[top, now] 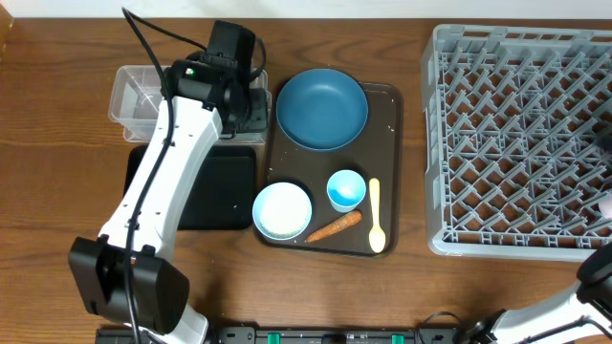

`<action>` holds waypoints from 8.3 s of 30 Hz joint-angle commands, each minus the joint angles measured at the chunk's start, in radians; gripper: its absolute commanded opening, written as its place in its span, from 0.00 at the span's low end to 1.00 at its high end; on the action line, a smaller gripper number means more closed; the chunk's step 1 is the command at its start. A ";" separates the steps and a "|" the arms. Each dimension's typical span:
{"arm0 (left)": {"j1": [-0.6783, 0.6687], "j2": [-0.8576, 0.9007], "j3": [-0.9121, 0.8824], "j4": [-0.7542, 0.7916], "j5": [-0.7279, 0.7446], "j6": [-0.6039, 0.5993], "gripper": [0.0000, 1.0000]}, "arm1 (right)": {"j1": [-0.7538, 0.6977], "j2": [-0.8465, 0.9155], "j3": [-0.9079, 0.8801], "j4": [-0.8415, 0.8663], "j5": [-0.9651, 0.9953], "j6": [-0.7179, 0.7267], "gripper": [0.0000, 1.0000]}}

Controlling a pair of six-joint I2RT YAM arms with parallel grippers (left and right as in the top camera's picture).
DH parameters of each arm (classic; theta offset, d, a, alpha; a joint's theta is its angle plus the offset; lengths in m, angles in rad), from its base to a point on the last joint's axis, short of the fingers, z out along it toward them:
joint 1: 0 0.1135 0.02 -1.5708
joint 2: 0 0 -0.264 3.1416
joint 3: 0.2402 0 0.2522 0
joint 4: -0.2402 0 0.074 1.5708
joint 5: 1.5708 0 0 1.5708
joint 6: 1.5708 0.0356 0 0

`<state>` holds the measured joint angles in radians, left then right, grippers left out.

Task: Sort waste into correct bins and load items into the dishwasher rack
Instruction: 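Carry the pink cup into the grey dish rack with the right gripper, then reach the left gripper down and grasp the light-blue cup on the tray, then lift the light-blue cup up toward the right gripper, then grasp the light-blue cup with the right gripper beside the left gripper, then release the cup from the left gripper and carry it into the rack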

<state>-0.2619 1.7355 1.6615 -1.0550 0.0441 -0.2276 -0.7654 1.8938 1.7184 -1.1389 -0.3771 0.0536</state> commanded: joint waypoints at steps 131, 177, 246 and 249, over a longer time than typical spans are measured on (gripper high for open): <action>0.052 0.049 -0.231 1.196 1.463 -0.586 0.06 | 0.896 -0.113 -0.007 0.141 -1.078 -1.124 0.61; -0.002 0.049 -0.231 1.200 1.331 -0.668 0.06 | 0.937 -0.113 -0.007 0.341 -0.958 -0.868 0.62; 0.117 -0.206 -0.235 0.166 0.007 0.036 0.38 | 0.180 0.020 -0.006 -0.307 0.482 0.042 0.21; 0.117 -0.206 -0.235 0.165 0.008 0.036 0.38 | 0.180 0.038 -0.006 -0.288 0.480 0.042 0.37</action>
<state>-0.1493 1.5299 1.4212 -0.8867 0.0673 -0.2043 -0.5777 1.9156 1.7115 -1.4334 0.1024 0.0944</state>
